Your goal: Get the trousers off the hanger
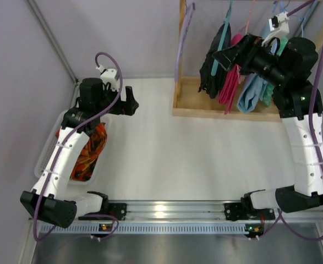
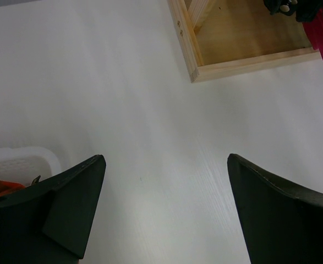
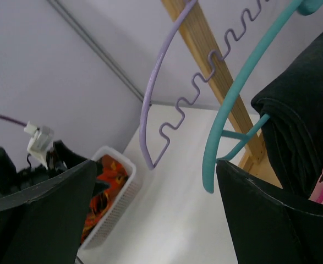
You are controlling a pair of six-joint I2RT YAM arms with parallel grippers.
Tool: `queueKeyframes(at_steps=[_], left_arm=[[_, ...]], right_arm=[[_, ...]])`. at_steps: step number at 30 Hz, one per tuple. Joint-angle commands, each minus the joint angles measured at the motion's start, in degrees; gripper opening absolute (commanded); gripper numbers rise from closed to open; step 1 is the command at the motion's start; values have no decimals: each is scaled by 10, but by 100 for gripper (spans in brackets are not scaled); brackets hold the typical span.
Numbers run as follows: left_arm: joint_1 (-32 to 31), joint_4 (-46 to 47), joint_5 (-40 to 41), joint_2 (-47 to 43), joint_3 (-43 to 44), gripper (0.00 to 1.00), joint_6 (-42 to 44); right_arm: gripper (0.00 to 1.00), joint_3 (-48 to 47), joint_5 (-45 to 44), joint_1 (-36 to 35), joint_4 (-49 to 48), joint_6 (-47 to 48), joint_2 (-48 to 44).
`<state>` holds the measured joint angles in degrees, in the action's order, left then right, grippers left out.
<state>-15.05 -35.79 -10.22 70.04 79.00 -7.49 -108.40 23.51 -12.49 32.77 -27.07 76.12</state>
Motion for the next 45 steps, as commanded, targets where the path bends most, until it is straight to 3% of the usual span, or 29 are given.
queueKeyframes(at_steps=[1, 6, 10, 15, 21, 22, 28, 31, 37, 45], left_arm=[[-2, 13, 5, -1, 28, 99, -15], [-2, 13, 5, -2, 38, 99, -24], [-1, 13, 9, 1, 42, 99, -26], [-1, 14, 18, -1, 42, 99, -33], [-1, 13, 25, -4, 36, 99, -36], [-1, 13, 27, -4, 30, 99, -37], [-1, 26, 9, 0, 10, 99, -43], [-1, 37, 11, -3, 5, 99, -50], [-1, 63, 17, -12, -6, 99, -67], [0, 213, 5, -68, -82, 99, -38]], right_arm=[[91, -48, -73, 8, -35, -116, 29], [82, -80, -96, 9, -29, -154, 78], [82, -95, -96, 10, -39, -163, 114], [79, -97, -51, 23, -78, -212, 165], [53, -45, 18, 34, -204, -287, 171], [42, -38, 23, 34, -209, -293, 172], [10, -16, 61, 39, -288, -333, 171], [0, -22, 95, 43, -353, -363, 178], [0, -23, 134, 48, -468, -407, 178], [0, -35, 167, 49, -555, -433, 165]])
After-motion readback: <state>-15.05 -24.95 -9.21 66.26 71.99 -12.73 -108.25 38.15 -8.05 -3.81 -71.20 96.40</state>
